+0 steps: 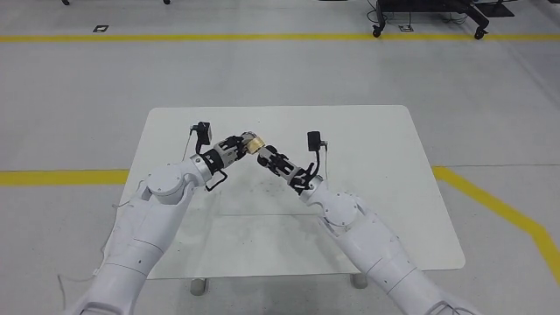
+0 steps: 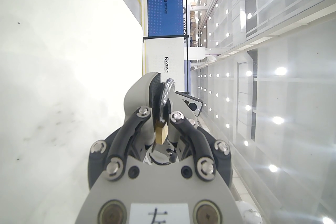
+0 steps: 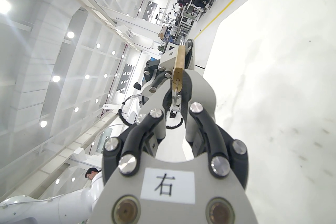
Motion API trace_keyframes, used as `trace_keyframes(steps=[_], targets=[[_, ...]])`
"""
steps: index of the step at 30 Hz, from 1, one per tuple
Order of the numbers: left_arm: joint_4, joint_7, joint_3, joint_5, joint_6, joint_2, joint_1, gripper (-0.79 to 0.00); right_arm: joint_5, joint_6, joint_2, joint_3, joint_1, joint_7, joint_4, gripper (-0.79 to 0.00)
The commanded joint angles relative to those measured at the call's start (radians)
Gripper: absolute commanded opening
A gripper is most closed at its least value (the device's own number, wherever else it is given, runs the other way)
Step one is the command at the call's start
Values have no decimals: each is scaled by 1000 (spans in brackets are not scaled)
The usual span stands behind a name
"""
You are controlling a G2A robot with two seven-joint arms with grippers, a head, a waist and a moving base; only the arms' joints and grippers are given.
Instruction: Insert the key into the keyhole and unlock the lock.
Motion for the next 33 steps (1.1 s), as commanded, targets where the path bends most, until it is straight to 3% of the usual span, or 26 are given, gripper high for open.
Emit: trace_keyframes(steps=[1,6,8,11,13,15,20,25,33], targets=[[1,0,-1,0,0,0,0,-785,-1,-5,1,8,-5,1,-4,-139],[6,-2,-10,-16,4,-1,-2,-785,-1,-26,7,35,-32,3,-31,-179],[12,-2,-16,-26,15,-1,-5,-785,-12,-43,12,50,-48,4,-49,-277],[34,-22,-21,-83,80,-4,-11,-785,-57,-91,22,67,-75,27,-84,-514],[66,-66,-23,-154,179,-8,-26,-785,-88,-143,28,77,-94,35,-105,-785],[100,-100,-27,-208,254,-11,-51,-785,-98,-212,31,88,-113,20,-122,-785],[152,-160,-25,-282,329,-17,-77,-785,-128,-331,32,72,-121,50,-143,-785],[196,-245,-18,-345,386,-23,-99,-785,-142,-310,25,49,-90,50,-122,-785],[233,-304,-6,-362,391,-26,-118,-785,-108,-293,10,26,-37,37,-34,-785]])
